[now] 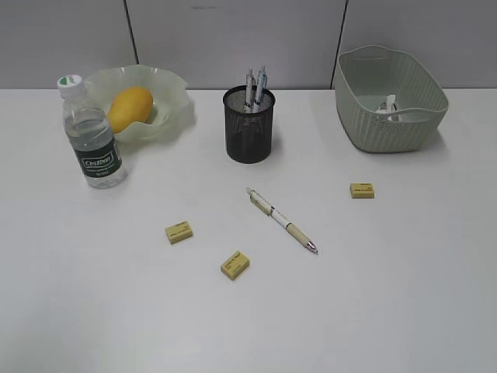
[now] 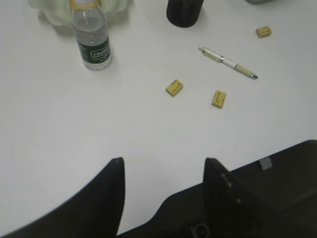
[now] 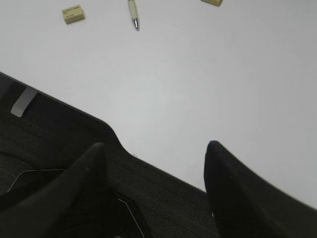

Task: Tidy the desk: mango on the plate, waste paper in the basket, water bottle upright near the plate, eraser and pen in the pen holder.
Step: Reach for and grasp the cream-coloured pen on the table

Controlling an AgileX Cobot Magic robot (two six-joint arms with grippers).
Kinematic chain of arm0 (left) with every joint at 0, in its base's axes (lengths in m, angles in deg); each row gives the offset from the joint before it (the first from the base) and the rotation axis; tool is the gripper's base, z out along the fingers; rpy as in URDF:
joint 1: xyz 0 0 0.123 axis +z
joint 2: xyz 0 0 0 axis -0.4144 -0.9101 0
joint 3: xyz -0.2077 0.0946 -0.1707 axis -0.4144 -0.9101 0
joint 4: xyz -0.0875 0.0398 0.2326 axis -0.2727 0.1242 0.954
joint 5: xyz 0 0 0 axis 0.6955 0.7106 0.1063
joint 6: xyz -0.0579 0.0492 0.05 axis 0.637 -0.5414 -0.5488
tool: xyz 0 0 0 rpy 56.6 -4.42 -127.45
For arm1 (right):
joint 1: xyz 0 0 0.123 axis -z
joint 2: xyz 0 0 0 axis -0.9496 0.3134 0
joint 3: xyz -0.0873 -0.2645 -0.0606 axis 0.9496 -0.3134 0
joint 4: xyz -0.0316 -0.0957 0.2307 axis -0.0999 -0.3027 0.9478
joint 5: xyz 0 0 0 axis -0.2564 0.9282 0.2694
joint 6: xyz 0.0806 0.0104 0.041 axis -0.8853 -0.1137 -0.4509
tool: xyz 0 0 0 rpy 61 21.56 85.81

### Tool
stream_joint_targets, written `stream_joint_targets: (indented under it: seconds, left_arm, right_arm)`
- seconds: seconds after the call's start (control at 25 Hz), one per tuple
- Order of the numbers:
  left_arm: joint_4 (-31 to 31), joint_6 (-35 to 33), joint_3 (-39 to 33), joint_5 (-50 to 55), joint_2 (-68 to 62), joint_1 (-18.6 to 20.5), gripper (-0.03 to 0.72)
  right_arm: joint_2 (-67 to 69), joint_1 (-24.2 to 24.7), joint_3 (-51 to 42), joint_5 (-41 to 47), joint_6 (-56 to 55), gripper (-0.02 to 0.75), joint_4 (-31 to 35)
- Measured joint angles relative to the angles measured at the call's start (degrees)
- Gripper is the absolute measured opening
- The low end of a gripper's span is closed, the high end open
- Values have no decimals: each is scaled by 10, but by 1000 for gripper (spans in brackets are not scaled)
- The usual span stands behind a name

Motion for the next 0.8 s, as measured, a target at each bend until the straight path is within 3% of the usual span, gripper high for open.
stream_joint_targets:
  seconds: [0.36, 0.6, 0.8]
  left_arm:
    - [0, 5, -129, 4, 267, 0, 388]
    - [-7, 8, -221, 5, 287, 0, 384]
    - [-10, 10, -232, -14, 287, 0, 379]
  right_arm:
    - [0, 0, 0, 0, 0, 491, 0]
    - [0, 0, 0, 0, 0, 491, 0]
    - [0, 0, 0, 0, 0, 491, 0]
